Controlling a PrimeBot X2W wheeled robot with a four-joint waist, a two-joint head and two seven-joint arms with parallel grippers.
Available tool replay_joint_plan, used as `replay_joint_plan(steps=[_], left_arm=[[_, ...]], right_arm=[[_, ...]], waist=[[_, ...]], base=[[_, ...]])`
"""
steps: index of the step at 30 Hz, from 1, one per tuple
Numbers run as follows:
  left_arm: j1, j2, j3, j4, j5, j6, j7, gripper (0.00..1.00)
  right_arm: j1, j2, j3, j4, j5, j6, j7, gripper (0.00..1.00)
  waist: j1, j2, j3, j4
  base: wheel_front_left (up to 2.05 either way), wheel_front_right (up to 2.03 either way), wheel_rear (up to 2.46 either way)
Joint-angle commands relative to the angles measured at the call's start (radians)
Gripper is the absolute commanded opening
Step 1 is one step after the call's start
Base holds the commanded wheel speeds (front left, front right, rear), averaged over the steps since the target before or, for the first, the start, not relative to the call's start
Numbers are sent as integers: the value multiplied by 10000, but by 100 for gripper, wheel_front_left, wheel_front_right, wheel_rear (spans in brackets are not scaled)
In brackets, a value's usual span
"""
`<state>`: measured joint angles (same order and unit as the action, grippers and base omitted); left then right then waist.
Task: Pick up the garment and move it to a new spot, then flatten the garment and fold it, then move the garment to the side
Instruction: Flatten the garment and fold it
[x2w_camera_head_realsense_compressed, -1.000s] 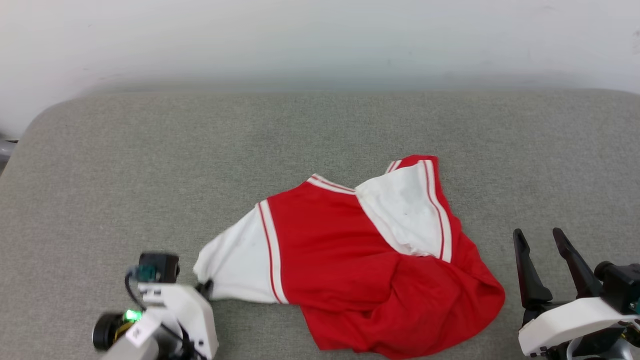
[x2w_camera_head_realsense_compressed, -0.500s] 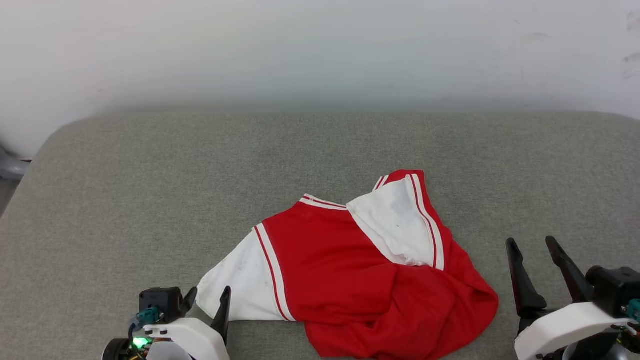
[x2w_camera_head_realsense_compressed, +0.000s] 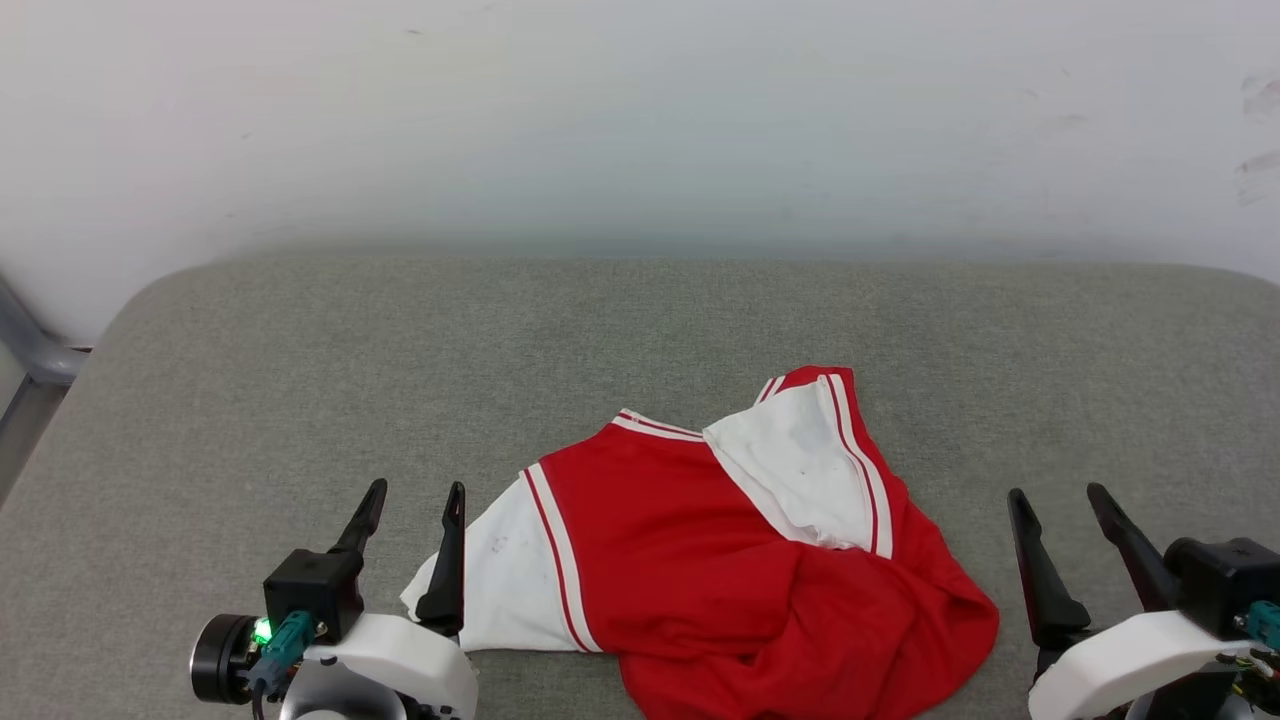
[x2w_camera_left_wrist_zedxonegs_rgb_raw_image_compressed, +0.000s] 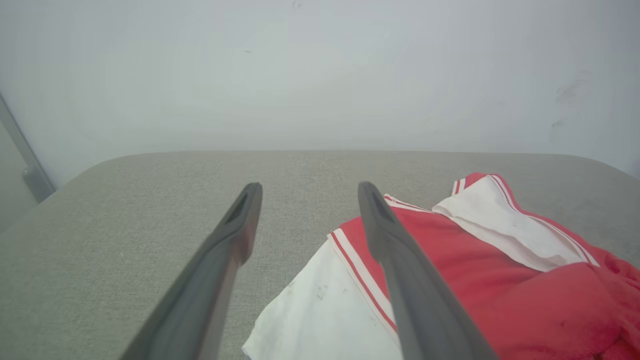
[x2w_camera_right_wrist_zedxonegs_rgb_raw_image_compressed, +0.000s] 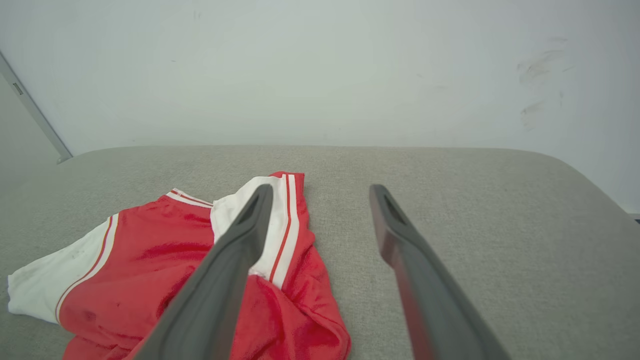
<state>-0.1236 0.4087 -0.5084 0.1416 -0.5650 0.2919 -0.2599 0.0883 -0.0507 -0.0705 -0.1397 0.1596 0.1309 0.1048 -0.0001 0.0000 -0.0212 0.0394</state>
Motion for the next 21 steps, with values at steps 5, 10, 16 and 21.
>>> replay_joint_plan(steps=[5,10,16,21], left_arm=[[390,-145,388,-788,473,6,-68,100],[364,-337,477,-986,694,-173,-69,100],[47,-632,621,-1097,937,-495,-63,100],[-140,-870,934,-1106,1163,-785,-63,100]], right_arm=[[-45,10,63,565,157,-3,675,100],[-695,10,485,1715,212,-3,1893,100],[-2142,-283,1390,2905,342,-3,3567,100],[-3590,-736,2387,3705,545,-3,4562,100]], waist=[[1,0,18,166],[1,0,151,490],[1,0,752,1032],[1,0,1264,1404]], base=[[0,0,0],[0,0,0],[0,0,0],[0,0,0]])
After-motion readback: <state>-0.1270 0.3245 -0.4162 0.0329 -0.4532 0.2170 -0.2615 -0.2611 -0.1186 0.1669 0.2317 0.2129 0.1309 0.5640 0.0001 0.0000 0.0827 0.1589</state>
